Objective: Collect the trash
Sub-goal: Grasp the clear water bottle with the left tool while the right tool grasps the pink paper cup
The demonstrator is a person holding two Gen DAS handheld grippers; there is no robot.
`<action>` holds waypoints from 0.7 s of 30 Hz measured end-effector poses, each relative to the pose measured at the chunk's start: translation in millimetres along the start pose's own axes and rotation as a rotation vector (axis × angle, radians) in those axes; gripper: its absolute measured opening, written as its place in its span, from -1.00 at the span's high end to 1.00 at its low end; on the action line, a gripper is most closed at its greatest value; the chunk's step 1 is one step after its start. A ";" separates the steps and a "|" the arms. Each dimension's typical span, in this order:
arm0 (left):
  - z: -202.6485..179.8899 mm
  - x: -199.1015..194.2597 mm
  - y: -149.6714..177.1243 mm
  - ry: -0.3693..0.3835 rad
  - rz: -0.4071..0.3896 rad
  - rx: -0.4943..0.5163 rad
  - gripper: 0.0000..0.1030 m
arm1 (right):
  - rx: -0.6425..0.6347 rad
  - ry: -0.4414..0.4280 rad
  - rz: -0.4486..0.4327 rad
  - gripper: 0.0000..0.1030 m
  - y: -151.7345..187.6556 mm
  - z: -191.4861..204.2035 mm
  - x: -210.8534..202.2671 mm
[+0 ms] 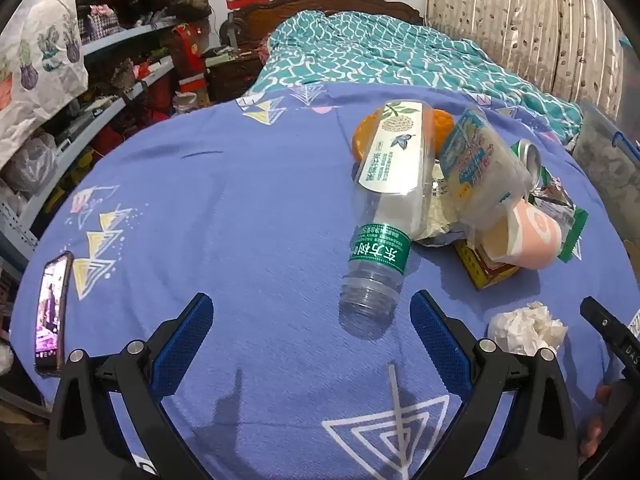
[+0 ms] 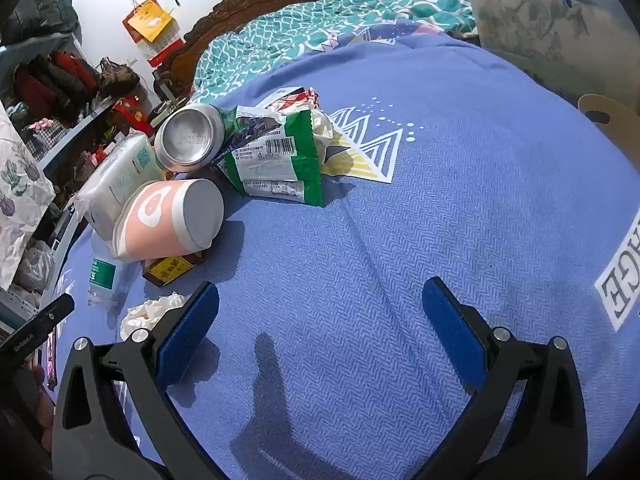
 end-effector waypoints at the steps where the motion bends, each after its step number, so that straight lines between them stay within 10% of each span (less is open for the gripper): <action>1: -0.2 -0.1 0.3 0.005 0.002 -0.004 -0.83 | -0.002 0.002 0.000 -0.95 0.0 0.0 0.0; 15: -5.9 -10.1 32.3 0.217 -0.033 -0.041 -0.83 | -0.038 0.016 0.012 -0.90 -3.9 4.2 -4.6; 21: -26.1 -9.6 41.6 0.320 0.002 0.061 -0.72 | -0.113 -0.052 0.009 0.05 -3.7 12.5 -2.0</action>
Point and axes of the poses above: each gripper's, at about its wrist camera, not at the fingertips, and x roughly the way its jaws point, z to its left, y to its underside, the point moved 2 cm from there along x, roughly the way its jaws point, and after that the axes turned 1 degree about -z, right-handed, at the moved point
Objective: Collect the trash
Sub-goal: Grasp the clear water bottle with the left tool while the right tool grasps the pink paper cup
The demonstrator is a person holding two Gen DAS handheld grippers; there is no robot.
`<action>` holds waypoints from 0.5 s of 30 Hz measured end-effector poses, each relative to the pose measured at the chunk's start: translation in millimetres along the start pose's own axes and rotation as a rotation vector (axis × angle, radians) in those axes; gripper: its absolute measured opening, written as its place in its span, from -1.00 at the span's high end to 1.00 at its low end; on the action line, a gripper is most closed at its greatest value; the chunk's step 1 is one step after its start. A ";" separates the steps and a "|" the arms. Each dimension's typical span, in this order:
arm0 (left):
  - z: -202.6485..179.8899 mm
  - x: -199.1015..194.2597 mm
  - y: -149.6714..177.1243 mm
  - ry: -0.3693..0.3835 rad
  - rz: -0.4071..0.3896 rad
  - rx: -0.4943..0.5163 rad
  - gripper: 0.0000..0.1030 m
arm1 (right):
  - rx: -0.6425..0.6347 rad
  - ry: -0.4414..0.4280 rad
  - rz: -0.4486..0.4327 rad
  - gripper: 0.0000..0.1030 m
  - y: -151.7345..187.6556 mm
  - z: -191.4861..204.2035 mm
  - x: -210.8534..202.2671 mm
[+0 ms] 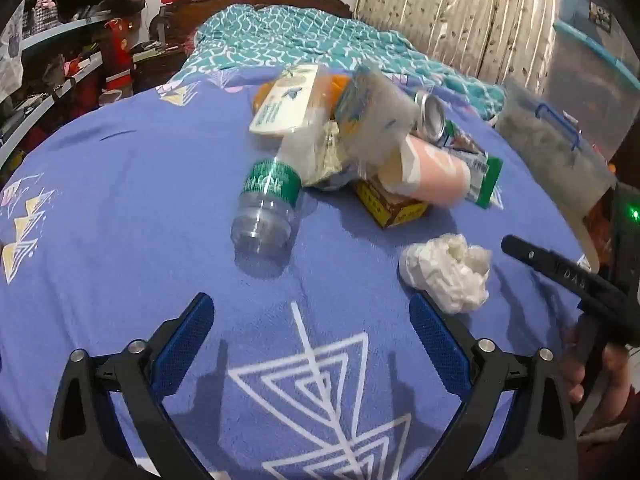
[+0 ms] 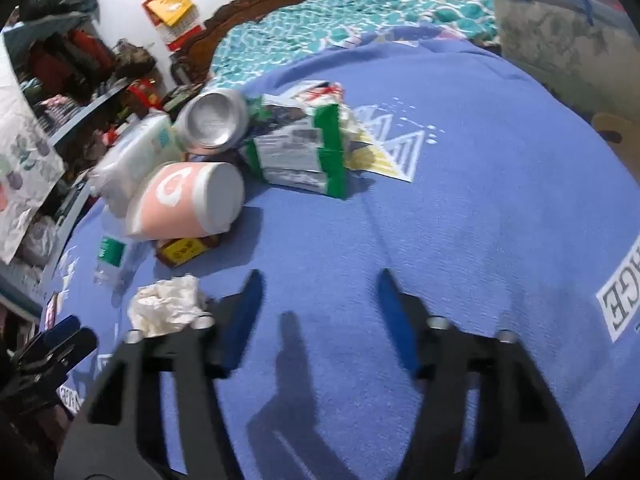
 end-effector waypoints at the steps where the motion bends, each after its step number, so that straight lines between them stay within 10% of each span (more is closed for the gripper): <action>1: 1.9 -1.5 -3.4 0.008 -0.011 -0.008 -0.59 | -0.024 -0.008 -0.006 0.07 -2.4 4.9 -1.0; 6: 23.0 0.3 -34.0 0.060 -0.029 -0.074 -0.47 | -0.162 -0.072 -0.015 -0.03 -23.3 41.3 -0.1; 9: 35.1 3.0 -42.8 0.026 -0.034 -0.088 -0.43 | -0.405 -0.049 -0.049 -0.58 -29.3 81.8 5.1; 15: 33.3 30.2 -52.4 0.032 0.020 -0.017 -0.40 | -0.717 -0.044 0.037 -0.65 -36.7 136.5 43.6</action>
Point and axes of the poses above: each gripper's, at about its wrist camera, not at the fingertips, and x roughly the way its jaws point, z to its left, y to its underside, the point moved 2 cm from there along x, roughly the way its jaws point, and after that the axes turned 1 degree about -z, right-handed, at the moved point
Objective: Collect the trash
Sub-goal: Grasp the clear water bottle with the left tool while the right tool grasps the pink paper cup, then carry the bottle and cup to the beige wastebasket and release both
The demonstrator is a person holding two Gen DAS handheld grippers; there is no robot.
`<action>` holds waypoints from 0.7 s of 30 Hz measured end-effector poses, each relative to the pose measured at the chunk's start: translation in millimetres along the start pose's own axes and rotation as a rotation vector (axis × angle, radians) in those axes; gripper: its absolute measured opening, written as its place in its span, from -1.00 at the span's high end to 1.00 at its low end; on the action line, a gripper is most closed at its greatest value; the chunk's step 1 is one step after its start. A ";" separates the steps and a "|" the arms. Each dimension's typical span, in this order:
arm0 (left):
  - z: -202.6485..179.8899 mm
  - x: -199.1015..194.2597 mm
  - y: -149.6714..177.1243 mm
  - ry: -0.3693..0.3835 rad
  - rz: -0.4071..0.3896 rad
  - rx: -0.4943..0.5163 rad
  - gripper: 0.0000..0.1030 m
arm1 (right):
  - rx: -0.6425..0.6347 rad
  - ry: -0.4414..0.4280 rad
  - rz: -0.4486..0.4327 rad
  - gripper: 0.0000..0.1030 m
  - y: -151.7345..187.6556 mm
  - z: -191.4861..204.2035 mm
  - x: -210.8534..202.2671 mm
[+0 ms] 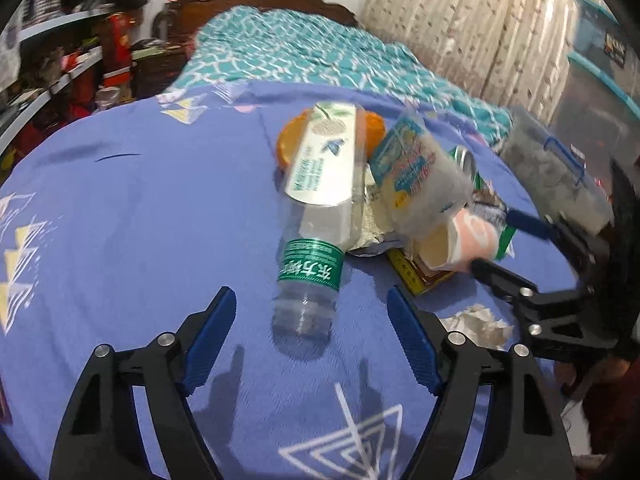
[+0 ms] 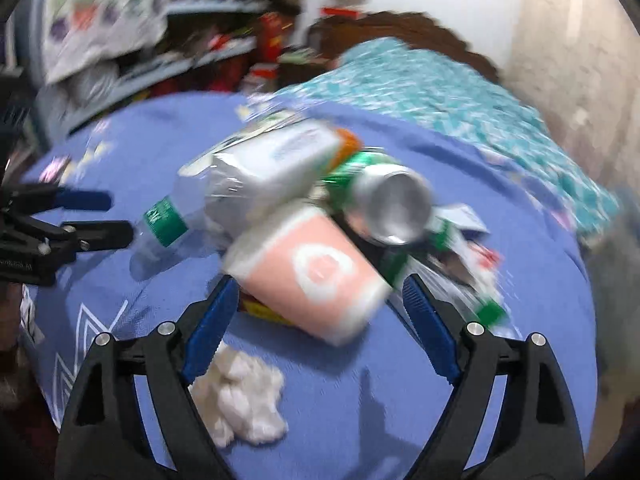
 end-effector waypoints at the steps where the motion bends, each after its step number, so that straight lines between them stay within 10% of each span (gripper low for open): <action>1: -0.9 6.4 0.9 0.002 0.014 0.013 -0.34 | -0.021 0.002 0.020 -0.68 -2.4 4.1 7.2; 5: -1.3 39.6 5.3 -0.026 0.100 0.032 0.24 | -0.038 0.004 0.046 -0.38 0.6 0.2 9.1; 11: -1.8 18.8 20.8 0.009 0.056 0.071 0.25 | 0.063 0.018 0.017 0.40 37.1 -21.8 -36.3; 16: 11.5 2.2 43.7 0.012 0.085 0.038 0.24 | 0.247 -0.022 0.031 0.68 73.8 -51.4 -55.5; 18: 15.2 -8.2 49.7 -0.012 0.084 0.036 0.14 | 0.278 -0.007 0.033 0.68 85.2 -53.1 -58.8; 20: 17.6 -17.6 48.0 -0.052 0.054 0.023 -0.52 | 0.308 -0.010 0.031 0.63 91.4 -54.8 -58.9; 21: 18.2 -21.0 44.7 -0.057 0.030 0.017 -0.55 | 0.329 -0.019 0.027 0.63 93.7 -55.9 -58.5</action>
Point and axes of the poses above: each gripper's, at about its wrist camera, not at the fingertips, and x roughly the way its jaws point, z to its left, y to its underside, the point moved 2 cm from there along x, roughly the way its jaws point, and after that the axes turned 1 degree about -z, right-handed, at the moved point
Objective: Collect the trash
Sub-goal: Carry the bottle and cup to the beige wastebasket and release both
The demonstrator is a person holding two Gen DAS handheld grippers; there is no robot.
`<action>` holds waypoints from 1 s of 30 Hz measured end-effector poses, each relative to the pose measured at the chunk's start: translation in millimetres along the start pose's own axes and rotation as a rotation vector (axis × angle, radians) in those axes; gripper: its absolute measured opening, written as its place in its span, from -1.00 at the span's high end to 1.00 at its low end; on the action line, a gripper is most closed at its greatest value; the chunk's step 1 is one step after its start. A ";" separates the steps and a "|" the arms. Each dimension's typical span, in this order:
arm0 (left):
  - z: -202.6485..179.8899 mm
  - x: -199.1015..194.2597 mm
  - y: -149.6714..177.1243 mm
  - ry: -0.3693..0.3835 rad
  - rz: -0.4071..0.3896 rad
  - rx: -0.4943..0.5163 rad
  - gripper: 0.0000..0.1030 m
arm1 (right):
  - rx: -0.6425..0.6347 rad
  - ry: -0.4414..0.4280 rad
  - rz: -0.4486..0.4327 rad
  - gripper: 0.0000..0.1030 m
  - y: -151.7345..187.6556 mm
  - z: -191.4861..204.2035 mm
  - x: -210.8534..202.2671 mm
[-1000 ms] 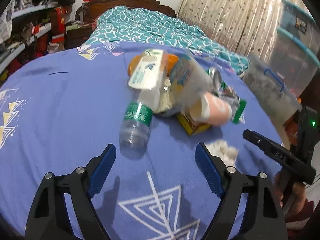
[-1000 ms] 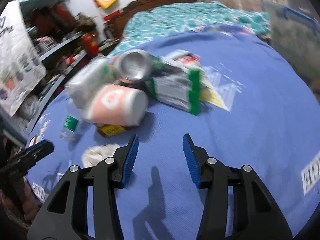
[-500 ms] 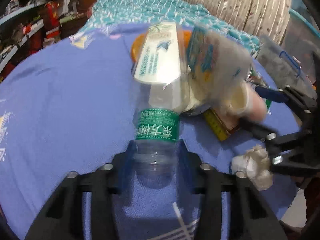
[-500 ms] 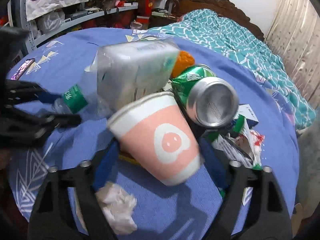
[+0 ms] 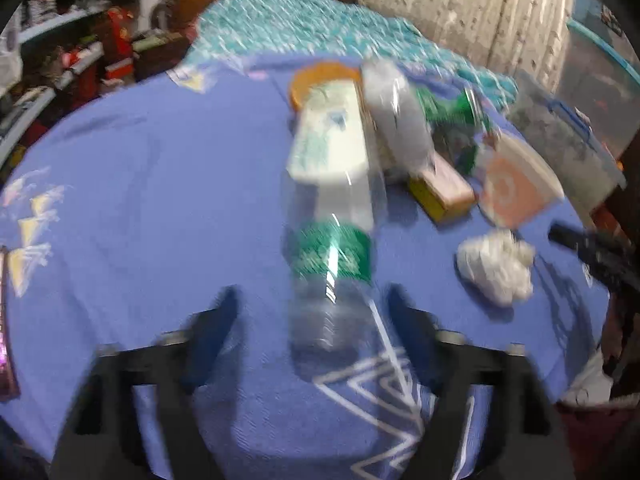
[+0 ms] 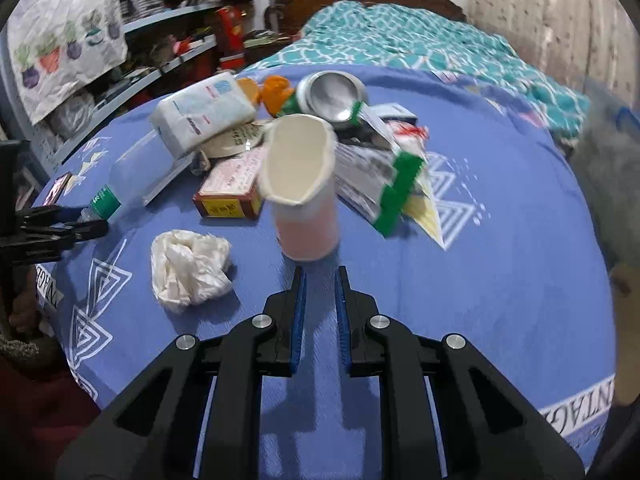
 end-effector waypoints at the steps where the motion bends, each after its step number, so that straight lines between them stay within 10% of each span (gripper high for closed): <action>1: -0.6 -3.9 -6.9 -0.004 -0.026 -0.004 -0.56 | 0.017 -0.009 -0.004 0.63 -2.2 -0.2 1.6; 3: -4.7 -5.0 -22.1 -0.010 -0.051 -0.003 -0.64 | 0.060 -0.026 -0.011 0.38 -4.9 -2.4 2.3; 5: -10.0 -0.2 -35.4 -0.018 -0.071 0.014 -0.70 | 0.097 -0.043 -0.050 -0.64 -7.1 -4.2 -1.7; 6: -13.9 5.3 -40.5 -0.035 -0.069 0.033 -0.70 | 0.105 -0.054 -0.093 -0.68 -8.9 -1.3 -5.9; 12: -27.8 46.0 -51.8 -0.058 0.032 0.096 -0.34 | 0.064 -0.046 -0.089 -0.52 -36.9 12.7 18.9; 15: -25.1 44.9 -46.5 -0.065 0.030 0.092 -0.18 | 0.092 -0.040 -0.055 0.33 -45.4 9.3 34.1; 24: 29.0 -34.9 -23.3 -0.049 -0.107 -0.063 -0.17 | 0.183 -0.154 -0.151 0.42 -24.7 -12.2 -11.6; 30: -39.5 -61.2 -61.0 0.109 -0.179 0.085 -0.17 | 0.330 -0.107 -0.223 0.42 -2.6 -64.5 -37.3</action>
Point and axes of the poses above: each gripper's, at about its wrist camera, not at the fingertips, and x roughly the way its jaws point, z to its left, y to its underside, the point moved 2 cm from there along x, roughly the way its jaws point, and after that the axes turned 1 degree about -z, right-handed, at the moved point
